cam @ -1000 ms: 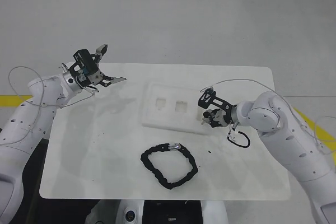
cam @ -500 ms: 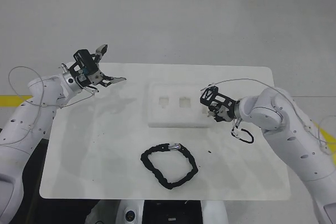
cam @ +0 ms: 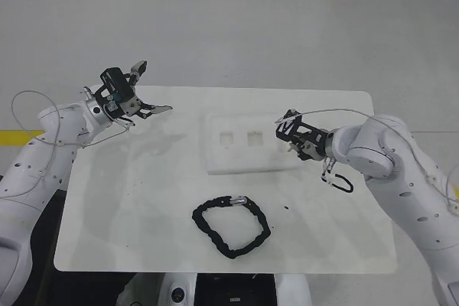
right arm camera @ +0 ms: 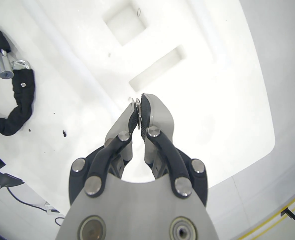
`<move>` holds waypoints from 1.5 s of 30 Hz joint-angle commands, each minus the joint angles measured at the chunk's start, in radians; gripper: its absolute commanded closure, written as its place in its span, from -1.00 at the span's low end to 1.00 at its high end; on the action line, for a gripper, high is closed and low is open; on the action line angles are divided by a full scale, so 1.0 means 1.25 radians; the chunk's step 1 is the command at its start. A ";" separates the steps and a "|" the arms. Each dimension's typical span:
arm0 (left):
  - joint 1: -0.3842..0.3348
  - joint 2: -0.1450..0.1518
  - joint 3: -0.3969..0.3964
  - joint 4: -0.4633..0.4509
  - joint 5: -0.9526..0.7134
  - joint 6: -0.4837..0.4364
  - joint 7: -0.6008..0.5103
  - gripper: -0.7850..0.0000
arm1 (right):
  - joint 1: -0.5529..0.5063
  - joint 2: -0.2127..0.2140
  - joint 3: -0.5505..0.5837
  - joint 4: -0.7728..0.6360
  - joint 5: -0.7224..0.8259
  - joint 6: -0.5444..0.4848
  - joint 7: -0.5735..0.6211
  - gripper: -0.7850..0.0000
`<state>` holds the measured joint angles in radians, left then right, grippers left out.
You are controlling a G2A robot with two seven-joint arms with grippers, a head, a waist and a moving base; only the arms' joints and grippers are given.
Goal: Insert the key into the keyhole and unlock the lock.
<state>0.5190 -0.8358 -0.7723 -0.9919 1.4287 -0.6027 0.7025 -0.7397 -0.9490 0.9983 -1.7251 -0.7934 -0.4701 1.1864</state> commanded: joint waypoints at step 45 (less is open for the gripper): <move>0.071 0.014 0.002 -0.215 0.081 -0.154 -0.015 -1.00 | -0.102 0.070 0.288 0.000 0.359 -0.134 -0.019 1.00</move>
<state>0.5958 -0.8205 -0.7727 -1.2347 1.5139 -0.7762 0.6768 -0.8670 -0.8614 1.3585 -1.7251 -0.3448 -0.6378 1.1628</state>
